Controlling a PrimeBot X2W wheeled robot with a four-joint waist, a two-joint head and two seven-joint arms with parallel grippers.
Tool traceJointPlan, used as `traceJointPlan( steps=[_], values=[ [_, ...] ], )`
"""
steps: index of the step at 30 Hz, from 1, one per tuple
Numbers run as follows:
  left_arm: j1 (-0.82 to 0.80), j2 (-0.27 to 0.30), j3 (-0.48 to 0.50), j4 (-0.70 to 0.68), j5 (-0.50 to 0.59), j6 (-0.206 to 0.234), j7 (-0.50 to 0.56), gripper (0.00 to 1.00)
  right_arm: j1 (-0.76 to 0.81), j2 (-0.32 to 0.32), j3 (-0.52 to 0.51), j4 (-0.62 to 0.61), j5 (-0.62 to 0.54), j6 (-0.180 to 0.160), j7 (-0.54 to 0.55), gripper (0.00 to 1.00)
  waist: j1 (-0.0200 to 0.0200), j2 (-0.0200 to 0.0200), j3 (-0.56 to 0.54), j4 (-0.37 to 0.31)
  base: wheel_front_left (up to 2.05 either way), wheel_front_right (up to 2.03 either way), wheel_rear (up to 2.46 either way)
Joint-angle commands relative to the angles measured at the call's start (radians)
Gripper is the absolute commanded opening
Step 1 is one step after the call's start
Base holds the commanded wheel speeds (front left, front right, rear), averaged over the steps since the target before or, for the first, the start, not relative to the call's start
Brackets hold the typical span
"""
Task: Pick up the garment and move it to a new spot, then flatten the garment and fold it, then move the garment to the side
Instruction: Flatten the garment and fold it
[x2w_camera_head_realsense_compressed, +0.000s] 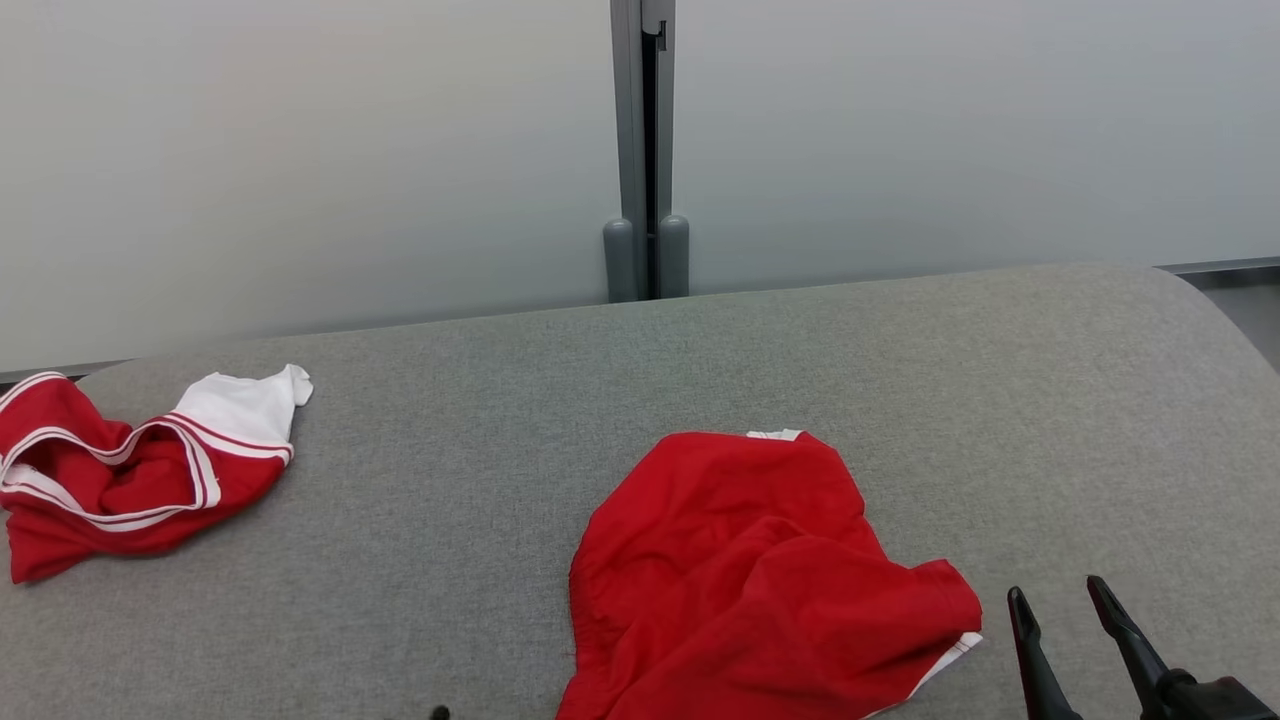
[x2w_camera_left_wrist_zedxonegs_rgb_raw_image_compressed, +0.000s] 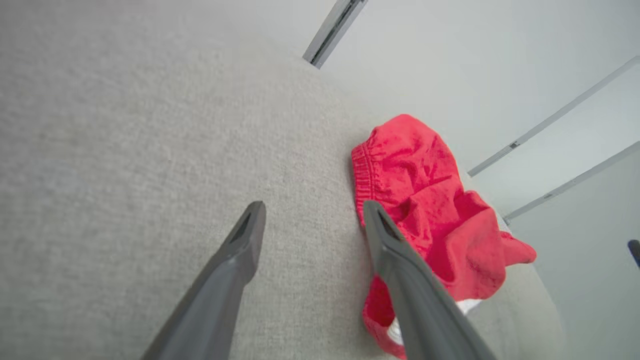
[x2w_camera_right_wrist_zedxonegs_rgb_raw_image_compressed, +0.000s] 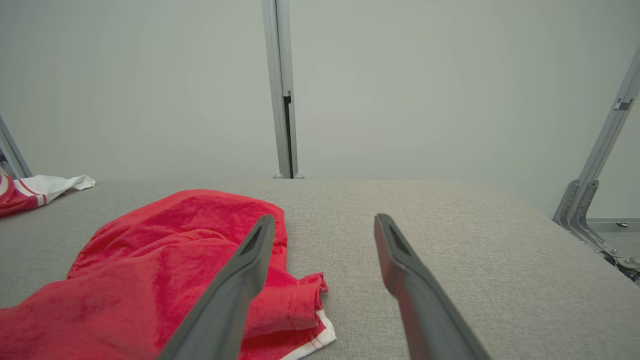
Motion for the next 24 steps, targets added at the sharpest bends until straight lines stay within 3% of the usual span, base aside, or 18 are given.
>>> traceJointPlan(
  steps=[1, 6, 12, 15, 18, 24],
  values=[
    [0.010, -0.009, 0.063, -0.030, 0.057, 0.007, -0.002, 1.00, 0.011, -0.005, -0.005, -0.005, -0.002, 0.000, -0.005, 1.00, 0.0000, 0.0000, 0.001, 0.000, 0.00, 0.00, 0.00],
    [0.078, -0.120, 0.285, -0.150, 0.301, 0.018, -0.001, 1.00, 0.023, -0.005, -0.017, -0.017, 0.009, 0.000, -0.005, 1.00, 0.0000, 0.0000, 0.008, 0.001, 0.00, 0.00, 0.00],
    [0.091, -0.187, 0.355, -0.235, 0.469, 0.004, -0.001, 1.00, 0.016, -0.005, -0.014, -0.017, 0.008, 0.000, -0.005, 1.00, 0.0000, 0.0000, 0.018, -0.020, 0.00, 0.00, 0.00],
    [0.057, -0.194, 0.288, -0.237, 0.529, -0.001, -0.001, 1.00, 0.003, -0.005, -0.006, -0.017, 0.009, 0.000, -0.005, 1.00, 0.0000, 0.0000, 0.025, -0.039, 0.00, 0.00, 0.00],
    [-0.014, -0.195, 0.158, -0.216, 0.571, -0.004, 0.010, 1.00, -0.009, -0.005, 0.001, -0.018, 0.005, 0.000, -0.005, 1.00, 0.0000, 0.0000, 0.035, -0.069, 0.00, 0.00, 0.00],
    [-0.277, -0.193, -0.110, -0.183, 0.587, -0.004, 0.183, 1.00, -0.052, -0.005, 0.021, -0.023, 0.018, 0.000, -0.005, 1.00, 0.0000, 0.0000, 0.080, -0.152, 0.00, 0.00, 0.00]
  ],
)
